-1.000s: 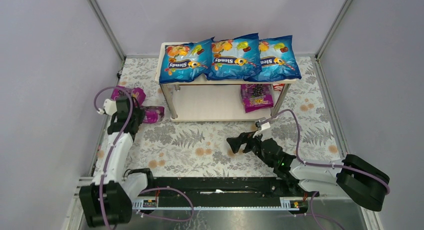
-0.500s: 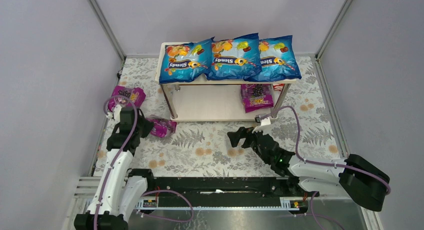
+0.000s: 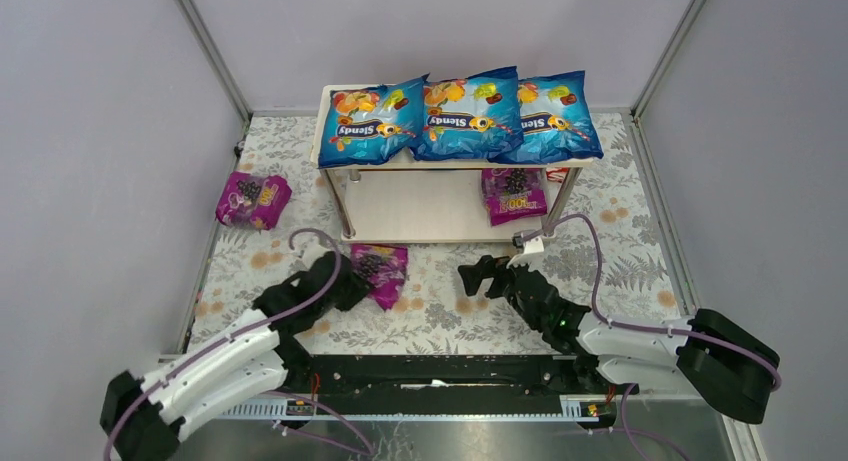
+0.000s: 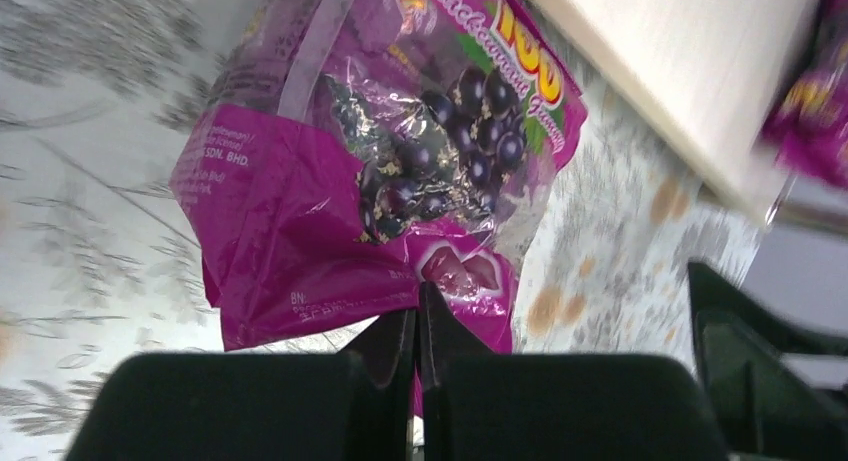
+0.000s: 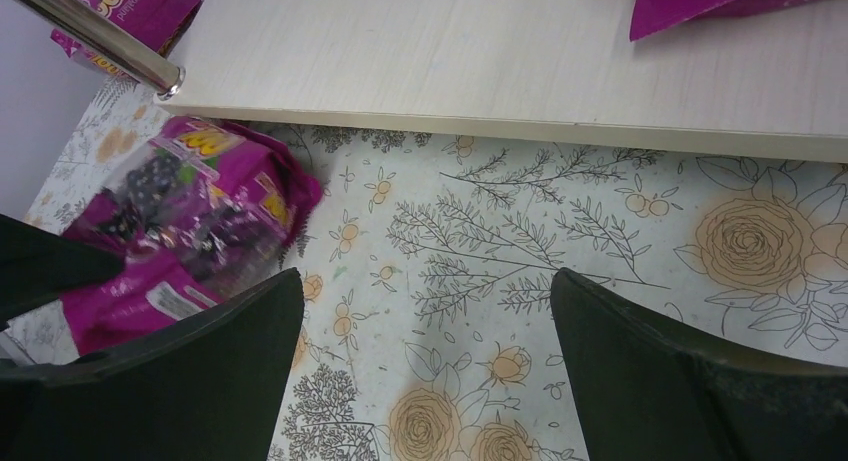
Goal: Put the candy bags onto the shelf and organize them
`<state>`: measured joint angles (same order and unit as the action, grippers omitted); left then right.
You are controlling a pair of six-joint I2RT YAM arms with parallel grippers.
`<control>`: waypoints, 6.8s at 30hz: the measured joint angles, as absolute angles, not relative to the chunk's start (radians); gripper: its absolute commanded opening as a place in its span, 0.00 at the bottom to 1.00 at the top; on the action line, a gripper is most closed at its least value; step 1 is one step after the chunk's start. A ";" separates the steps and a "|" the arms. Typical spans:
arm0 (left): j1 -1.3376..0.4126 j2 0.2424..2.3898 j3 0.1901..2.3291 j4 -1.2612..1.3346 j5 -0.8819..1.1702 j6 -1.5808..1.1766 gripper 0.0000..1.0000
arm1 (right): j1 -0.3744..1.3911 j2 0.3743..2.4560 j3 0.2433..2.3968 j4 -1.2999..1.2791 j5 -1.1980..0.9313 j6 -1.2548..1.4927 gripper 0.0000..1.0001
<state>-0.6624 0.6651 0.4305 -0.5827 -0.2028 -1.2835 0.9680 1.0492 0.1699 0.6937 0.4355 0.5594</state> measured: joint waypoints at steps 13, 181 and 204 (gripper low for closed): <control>-1.142 1.129 0.533 -0.193 -0.314 -1.278 0.38 | 0.968 0.997 0.122 0.723 0.436 0.574 1.00; -1.032 0.570 0.860 -0.263 -0.375 -0.258 0.42 | 0.794 0.983 0.496 0.351 0.075 1.022 0.00; -1.032 0.405 0.769 -0.268 -0.371 -0.192 0.45 | 0.883 1.555 0.775 0.686 0.806 0.997 0.02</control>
